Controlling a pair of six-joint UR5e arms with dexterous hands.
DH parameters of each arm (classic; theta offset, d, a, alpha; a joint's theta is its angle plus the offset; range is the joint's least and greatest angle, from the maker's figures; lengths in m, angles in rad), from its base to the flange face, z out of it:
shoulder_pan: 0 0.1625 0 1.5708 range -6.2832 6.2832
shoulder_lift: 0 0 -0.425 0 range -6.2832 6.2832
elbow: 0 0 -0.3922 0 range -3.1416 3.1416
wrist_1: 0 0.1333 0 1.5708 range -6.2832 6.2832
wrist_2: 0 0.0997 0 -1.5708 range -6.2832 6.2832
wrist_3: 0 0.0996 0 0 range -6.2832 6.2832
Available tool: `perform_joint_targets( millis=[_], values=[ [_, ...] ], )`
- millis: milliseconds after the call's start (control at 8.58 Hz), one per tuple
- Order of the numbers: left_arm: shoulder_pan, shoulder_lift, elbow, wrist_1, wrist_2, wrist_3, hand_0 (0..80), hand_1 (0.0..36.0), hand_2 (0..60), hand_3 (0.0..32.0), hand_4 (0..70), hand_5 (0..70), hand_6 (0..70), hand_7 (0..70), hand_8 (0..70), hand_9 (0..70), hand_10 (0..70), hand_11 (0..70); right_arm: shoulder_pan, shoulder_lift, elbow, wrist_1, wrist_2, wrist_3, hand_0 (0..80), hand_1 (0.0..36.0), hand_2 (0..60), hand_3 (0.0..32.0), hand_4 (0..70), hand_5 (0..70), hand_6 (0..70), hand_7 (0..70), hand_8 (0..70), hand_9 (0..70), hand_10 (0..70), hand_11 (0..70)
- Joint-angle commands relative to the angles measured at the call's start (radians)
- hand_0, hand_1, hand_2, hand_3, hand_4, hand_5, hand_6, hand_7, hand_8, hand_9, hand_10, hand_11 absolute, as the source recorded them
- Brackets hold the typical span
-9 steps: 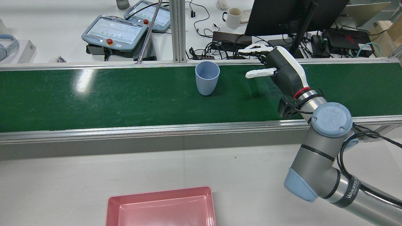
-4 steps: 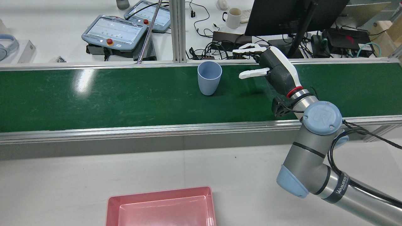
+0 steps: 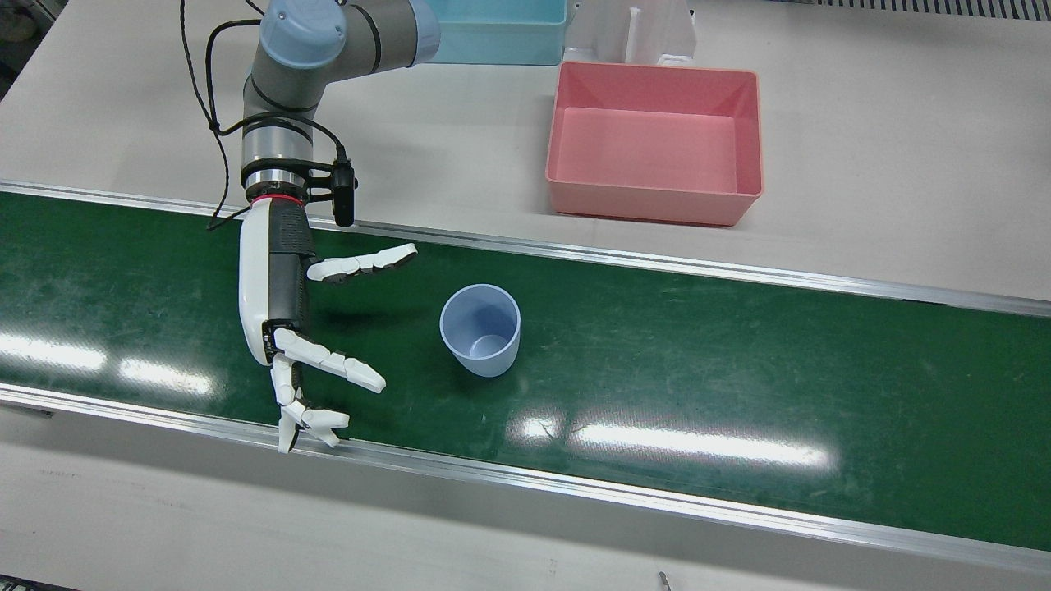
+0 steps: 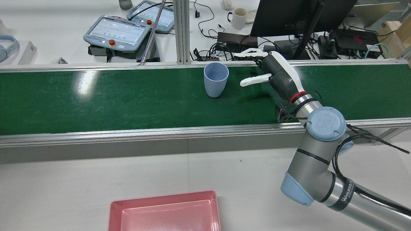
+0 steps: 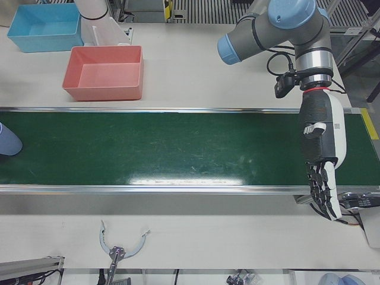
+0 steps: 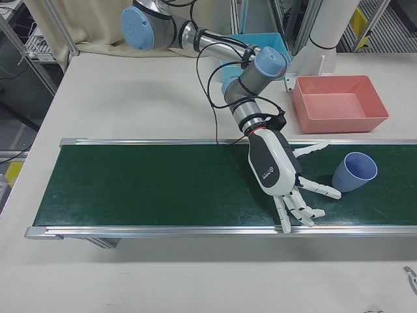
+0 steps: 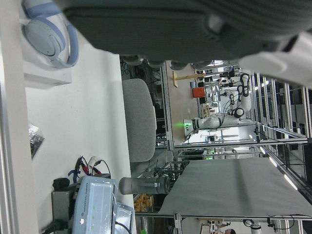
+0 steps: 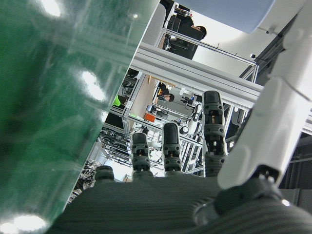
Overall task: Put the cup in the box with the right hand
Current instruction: 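Open the right hand beside the cup and track it along the belt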
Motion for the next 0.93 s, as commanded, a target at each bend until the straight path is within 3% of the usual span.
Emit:
perform_joint_targets(
  millis=[0, 350, 816],
  values=[
    [0.0, 0.0, 0.0, 0.0, 0.0, 0.0, 0.0, 0.0, 0.0, 0.0, 0.0, 0.0, 0.0, 0.0, 0.0, 0.0, 0.0, 0.0, -0.019, 0.004, -0.001, 0.002, 0.003, -0.006, 48.2, 9.5, 0.0, 14.2, 33.1, 2.8, 6.2, 40.8, 10.8, 19.6, 2.6, 4.0],
    [0.0, 0.0, 0.0, 0.0, 0.0, 0.0, 0.0, 0.0, 0.0, 0.0, 0.0, 0.0, 0.0, 0.0, 0.0, 0.0, 0.0, 0.0, -0.021, -0.014, -0.01, 0.086, 0.003, -0.006, 48.1, 9.6, 0.0, 13.0, 36.8, 2.9, 6.6, 41.6, 10.5, 19.6, 6.0, 8.8],
    [0.001, 0.0, 0.0, 0.0, 0.0, 0.0, 0.0, 0.0, 0.0, 0.0, 0.0, 0.0, 0.0, 0.0, 0.0, 0.0, 0.0, 0.0, -0.021, -0.014, -0.011, 0.08, 0.008, -0.01, 49.7, 11.3, 0.0, 12.2, 42.8, 2.9, 7.1, 45.9, 11.5, 21.6, 2.7, 4.0]
  ],
)
